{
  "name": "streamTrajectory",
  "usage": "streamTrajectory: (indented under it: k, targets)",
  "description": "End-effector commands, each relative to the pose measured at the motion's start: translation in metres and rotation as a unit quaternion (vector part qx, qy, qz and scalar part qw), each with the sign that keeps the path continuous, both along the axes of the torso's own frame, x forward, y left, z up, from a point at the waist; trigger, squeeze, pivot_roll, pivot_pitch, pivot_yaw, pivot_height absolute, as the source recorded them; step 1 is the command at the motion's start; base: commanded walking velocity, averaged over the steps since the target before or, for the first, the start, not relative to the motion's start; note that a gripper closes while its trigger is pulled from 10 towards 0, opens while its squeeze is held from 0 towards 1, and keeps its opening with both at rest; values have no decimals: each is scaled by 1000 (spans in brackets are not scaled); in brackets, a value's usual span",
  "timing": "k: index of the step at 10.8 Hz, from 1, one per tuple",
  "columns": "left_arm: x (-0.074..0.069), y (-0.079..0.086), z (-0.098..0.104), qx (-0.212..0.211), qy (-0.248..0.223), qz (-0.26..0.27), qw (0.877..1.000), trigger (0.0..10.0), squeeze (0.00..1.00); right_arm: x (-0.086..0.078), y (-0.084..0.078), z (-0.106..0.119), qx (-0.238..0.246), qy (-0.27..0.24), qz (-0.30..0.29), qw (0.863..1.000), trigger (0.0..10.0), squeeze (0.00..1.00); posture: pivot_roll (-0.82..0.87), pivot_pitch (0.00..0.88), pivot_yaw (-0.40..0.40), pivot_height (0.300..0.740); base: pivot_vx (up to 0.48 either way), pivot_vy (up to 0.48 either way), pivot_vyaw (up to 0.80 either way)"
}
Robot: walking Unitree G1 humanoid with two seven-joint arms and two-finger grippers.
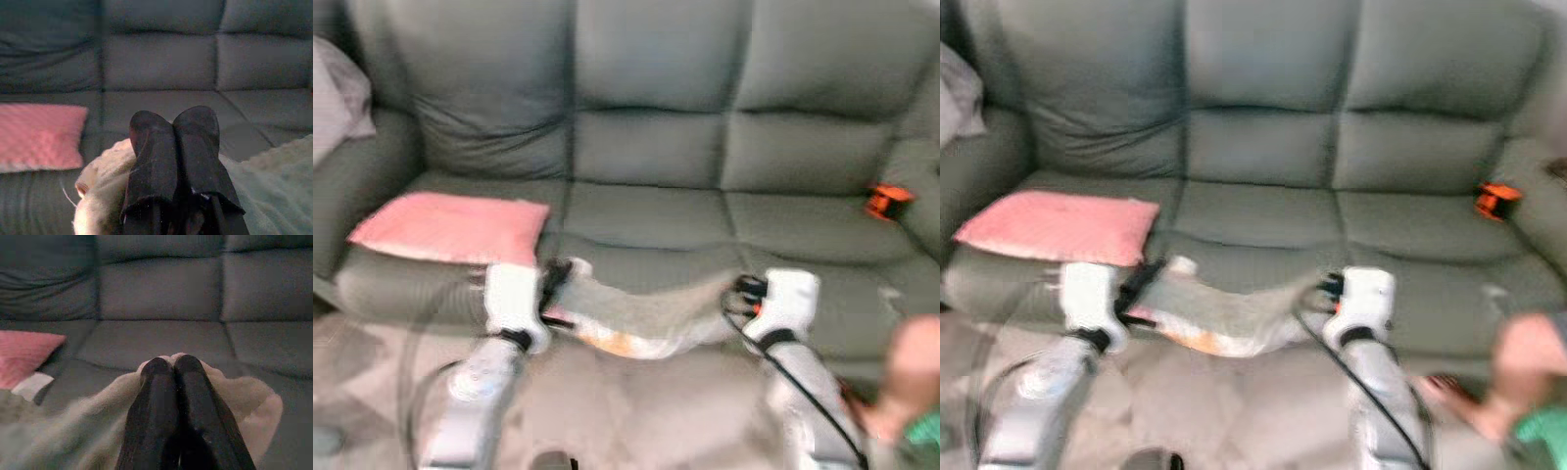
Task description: Move the pillow to the sofa
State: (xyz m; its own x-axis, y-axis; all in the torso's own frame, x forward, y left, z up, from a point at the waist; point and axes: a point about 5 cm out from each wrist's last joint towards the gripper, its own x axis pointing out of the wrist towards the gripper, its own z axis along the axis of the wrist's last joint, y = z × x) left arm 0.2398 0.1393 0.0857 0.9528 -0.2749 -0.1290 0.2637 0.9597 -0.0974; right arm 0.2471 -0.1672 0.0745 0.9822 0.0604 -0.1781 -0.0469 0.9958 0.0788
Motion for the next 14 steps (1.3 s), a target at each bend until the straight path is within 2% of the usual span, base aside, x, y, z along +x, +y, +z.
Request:
streamTrajectory:
  k: [1, 8, 14]
  targets:
    - [1, -12, 7, -10, -14, -24, 1000, 10000, 0, -1, -9, 5, -8, -13, -13, 1000, 10000, 0, 8, 0, -9, 740, 270, 0, 450]
    - [-1, -14, 5, -11, -9, -26, 1000, 10000, 0, -2, -10, 2, 0, -3, -19, 1000, 10000, 0, 5, 0, -11, 740, 258, 0, 0]
    - [0, -15, 4, -10, -4, -28, 1000, 10000, 0, -2, -10, 2, 4, 1, -22, 1000, 10000, 0, 5, 0, -11, 740, 0, 0, -764]
